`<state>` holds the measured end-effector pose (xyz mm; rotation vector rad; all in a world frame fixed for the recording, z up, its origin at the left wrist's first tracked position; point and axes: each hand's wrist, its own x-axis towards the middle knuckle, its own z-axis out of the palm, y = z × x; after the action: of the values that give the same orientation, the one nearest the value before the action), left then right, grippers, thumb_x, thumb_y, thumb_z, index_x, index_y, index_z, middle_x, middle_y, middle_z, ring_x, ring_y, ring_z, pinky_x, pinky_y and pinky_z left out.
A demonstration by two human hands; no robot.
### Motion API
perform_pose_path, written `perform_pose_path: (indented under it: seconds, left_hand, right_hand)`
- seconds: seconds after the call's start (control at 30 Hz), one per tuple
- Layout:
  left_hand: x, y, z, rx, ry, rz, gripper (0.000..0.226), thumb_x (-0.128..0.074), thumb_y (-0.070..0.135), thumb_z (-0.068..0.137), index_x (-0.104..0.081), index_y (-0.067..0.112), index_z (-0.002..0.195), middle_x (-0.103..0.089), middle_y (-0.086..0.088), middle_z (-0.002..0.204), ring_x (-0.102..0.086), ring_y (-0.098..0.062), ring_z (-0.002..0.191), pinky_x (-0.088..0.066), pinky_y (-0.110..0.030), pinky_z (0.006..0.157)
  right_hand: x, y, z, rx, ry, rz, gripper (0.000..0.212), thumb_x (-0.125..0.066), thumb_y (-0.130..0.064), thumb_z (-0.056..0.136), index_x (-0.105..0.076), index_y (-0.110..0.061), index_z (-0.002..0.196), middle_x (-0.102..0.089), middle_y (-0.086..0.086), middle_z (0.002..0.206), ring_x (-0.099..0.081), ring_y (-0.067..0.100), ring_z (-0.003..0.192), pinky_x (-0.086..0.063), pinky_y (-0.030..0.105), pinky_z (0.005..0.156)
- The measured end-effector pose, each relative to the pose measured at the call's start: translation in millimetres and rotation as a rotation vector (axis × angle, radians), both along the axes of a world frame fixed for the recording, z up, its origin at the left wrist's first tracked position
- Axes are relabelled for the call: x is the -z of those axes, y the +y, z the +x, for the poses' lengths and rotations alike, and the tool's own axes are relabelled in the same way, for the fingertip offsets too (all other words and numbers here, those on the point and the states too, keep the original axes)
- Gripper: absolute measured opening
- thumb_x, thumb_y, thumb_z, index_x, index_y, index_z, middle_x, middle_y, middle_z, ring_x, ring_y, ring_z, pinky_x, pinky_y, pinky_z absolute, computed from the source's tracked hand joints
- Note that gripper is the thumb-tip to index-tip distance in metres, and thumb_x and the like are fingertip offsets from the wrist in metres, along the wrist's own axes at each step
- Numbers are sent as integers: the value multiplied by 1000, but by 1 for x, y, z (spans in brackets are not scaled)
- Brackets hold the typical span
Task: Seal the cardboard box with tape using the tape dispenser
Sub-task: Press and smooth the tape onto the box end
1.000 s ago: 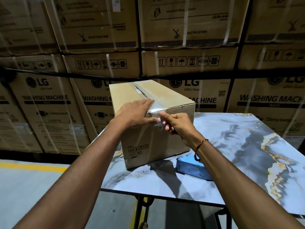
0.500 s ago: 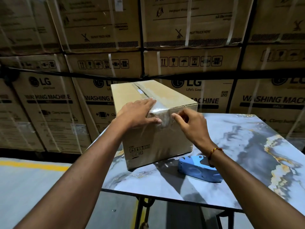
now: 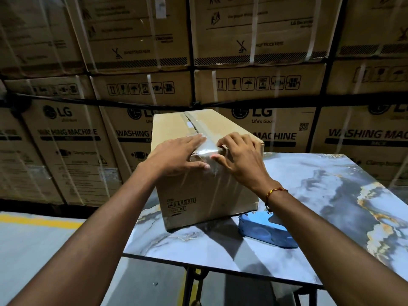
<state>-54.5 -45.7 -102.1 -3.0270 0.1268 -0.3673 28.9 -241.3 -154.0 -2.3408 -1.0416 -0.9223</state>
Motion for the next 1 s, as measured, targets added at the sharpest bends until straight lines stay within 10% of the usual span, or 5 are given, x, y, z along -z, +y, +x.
perform_pose_path:
  seconds: [0.2,0.73,1.0]
  left_hand:
    - [2,-3,0,5,-31,24,94,-40,78,78,-13,31,156,-17,7,164,-28,-20,147,-31,-42,114]
    - [1,-5,-3,4,-52,28,81,-55,53,91,-12,31,156,-16,6,164,-27,-17,147,-31,-40,114]
    - [2,-4,-5,0,-42,33,93,-44,74,80,-11,30,156,-13,7,164,-27,-19,147,-32,-42,115]
  right_hand:
    - [-6,-15,-1,-47,10,-159,50,-64,-56,84,-51,-28,124,-51,-1,127,-46,25,114,-33,42,95]
    - [-10,17,-20,147,-56,-39,59,-37,-77,86,-51,-20,97,-57,4,101,-51,30,88,-43,50,82]
    - [-14,-4,-3,-41,31,-10,42,-38,-65,94,-55,-27,94,-58,-5,99,-50,21,88,-34,33,74]
